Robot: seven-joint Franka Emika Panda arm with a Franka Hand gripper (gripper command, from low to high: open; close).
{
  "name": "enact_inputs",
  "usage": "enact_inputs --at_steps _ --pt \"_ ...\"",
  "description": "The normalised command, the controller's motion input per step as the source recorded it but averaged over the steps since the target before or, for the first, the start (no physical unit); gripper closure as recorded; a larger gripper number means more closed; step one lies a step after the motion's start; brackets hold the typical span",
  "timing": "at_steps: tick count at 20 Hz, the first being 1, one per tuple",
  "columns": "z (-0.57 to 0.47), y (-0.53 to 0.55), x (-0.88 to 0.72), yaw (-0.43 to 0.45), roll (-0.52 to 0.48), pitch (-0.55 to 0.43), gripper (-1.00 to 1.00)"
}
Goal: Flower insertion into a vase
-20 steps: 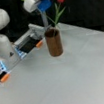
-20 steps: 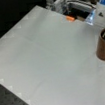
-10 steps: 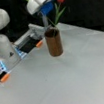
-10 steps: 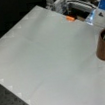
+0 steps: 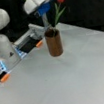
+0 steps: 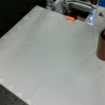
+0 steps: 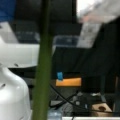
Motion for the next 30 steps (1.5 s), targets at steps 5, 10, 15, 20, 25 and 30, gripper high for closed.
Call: enact_inputs --at_steps 5,10,15,20,25,30 --pt "0.03 0.11 0.28 0.073 -0.14 0.334 1.0" --pt "0.0 0.13 0.22 0.068 -0.136 0.289 1.0" --pt "0.01 0.12 0.15 0.075 -0.164 0.252 1.0" --pt "-0.05 0.12 0.1 0.07 -0.169 0.184 1.0" --pt "-0.16 0.12 0.08 0.033 -0.16 0.049 1.0" --pt "-0.21 0.12 0.1 0.023 -0.161 -0.048 1.0"
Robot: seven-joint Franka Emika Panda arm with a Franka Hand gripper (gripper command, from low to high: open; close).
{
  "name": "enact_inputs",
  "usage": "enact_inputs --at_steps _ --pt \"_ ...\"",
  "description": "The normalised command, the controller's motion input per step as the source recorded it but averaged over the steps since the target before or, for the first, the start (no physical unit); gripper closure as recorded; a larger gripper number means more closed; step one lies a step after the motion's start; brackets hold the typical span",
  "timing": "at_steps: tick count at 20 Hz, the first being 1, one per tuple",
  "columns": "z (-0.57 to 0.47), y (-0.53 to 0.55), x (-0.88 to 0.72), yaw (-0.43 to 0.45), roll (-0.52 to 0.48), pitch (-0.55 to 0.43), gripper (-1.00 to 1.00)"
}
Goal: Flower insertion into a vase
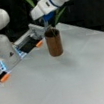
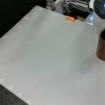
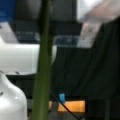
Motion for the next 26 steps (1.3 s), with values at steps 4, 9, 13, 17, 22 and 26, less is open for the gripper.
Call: enact_inputs --at_steps 4,9,13,17,22,26 --pt "-0.21 0.1 0.09 0.024 -0.16 -0.081 1.0" --pt "-0.15 0.05 0.1 0.022 -0.17 -0.069 1.0" --pt "-0.17 0.02 0.15 0.031 -0.196 -0.073 1.0" --pt "-0.19 -0.01 0.15 0.026 -0.208 -0.072 1.0" --pt "-0.19 0.0 0.13 -0.002 -0.218 -0.088 1.0" --pt "-0.2 0.0 0.15 -0.013 -0.208 -0.075 1.0"
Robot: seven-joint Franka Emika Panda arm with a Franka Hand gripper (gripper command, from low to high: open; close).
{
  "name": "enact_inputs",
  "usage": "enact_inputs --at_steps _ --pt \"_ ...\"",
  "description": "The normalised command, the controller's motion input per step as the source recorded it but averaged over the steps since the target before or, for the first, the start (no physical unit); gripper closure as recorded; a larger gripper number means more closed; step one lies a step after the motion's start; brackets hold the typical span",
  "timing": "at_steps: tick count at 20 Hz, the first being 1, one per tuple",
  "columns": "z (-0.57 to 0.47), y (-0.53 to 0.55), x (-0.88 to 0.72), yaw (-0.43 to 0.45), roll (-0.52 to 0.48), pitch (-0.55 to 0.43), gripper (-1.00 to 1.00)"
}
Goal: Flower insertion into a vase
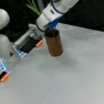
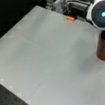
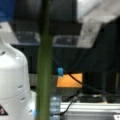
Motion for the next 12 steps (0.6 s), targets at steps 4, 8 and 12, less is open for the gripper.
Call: enact_inputs --at_steps 4,8,12 --pt "-0.21 -0.02 0.22 -0.007 -0.196 -0.065 1.0" --pt "-0.21 -0.04 0.27 -0.007 -0.168 -0.065 1.0" --pt "-0.18 -0.04 0.28 -0.002 -0.143 -0.055 -1.0"
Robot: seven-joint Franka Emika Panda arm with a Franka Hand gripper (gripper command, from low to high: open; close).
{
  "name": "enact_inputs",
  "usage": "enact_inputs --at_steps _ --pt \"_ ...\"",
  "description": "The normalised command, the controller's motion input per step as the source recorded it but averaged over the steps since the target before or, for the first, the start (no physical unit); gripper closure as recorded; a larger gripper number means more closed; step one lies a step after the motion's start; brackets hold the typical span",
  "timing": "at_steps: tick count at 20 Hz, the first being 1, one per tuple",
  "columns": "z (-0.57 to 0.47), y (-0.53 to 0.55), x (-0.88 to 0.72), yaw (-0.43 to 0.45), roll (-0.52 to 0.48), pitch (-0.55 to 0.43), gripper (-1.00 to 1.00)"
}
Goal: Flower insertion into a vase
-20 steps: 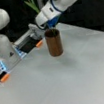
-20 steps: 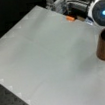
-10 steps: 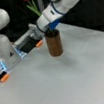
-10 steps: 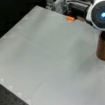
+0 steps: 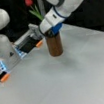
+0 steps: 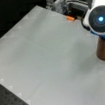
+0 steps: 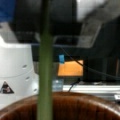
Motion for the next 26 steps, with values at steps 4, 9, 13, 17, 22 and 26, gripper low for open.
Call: enact_inputs --at_steps 4,9,13,17,22,26 --pt "-0.12 -0.06 0.26 0.009 -0.124 -0.03 -1.0" --pt "-0.02 -0.02 0.27 0.031 -0.122 0.015 -1.0" --pt "0.05 0.02 0.32 0.058 -0.13 0.069 -1.0" --pt "0.05 0.01 0.33 0.08 -0.133 0.079 -1.0" --pt "0.03 0.01 0.32 0.06 -0.097 -0.051 -1.0" --pt "0.08 -0.01 0.29 0.084 -0.089 -0.12 -1.0"
